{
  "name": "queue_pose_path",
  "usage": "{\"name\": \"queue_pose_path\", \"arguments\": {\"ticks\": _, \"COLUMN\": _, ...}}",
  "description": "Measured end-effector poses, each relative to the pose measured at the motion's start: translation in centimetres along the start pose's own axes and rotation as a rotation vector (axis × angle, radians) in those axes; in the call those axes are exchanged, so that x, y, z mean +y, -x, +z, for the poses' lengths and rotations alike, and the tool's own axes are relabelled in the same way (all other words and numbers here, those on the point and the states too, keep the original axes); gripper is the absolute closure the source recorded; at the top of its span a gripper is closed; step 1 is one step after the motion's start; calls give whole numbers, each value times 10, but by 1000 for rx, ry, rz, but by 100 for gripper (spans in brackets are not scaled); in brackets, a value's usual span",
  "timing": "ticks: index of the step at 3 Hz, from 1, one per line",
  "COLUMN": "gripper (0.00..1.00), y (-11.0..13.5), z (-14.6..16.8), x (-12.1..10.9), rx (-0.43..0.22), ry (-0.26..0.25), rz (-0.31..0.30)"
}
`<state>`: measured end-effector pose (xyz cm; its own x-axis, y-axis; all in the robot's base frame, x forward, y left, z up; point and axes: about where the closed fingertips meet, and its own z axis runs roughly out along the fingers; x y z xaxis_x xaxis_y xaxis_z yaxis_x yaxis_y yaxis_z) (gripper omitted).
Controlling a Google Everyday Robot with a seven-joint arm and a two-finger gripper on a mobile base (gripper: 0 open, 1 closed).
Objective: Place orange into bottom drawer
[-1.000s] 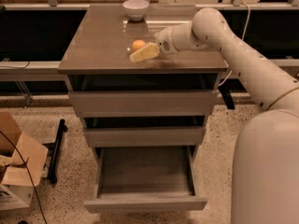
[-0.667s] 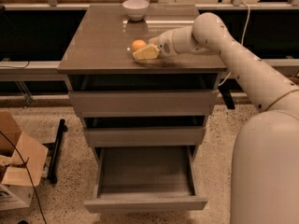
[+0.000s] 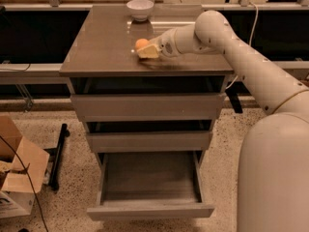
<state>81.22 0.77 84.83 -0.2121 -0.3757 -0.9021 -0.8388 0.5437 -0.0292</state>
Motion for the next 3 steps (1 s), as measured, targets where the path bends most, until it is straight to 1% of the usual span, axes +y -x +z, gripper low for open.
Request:
{"name": "queue_pose_path", "arguments": {"ticks": 1, "gripper": 100, "y": 11, "z": -6, "x": 12, "rx": 13, "ry": 1, "rz": -16}}
{"name": "queue_pose_path", "arguments": {"ticks": 2, "gripper": 100, "y": 14, "z": -28, "x": 35, "rx": 70, "ry": 16, "rz": -51}}
{"name": "queue_pose_path", "arguments": {"ticks": 3, "gripper": 100, "y": 14, "z": -75, "x": 83, "rx": 147, "ry": 66, "rz": -107}}
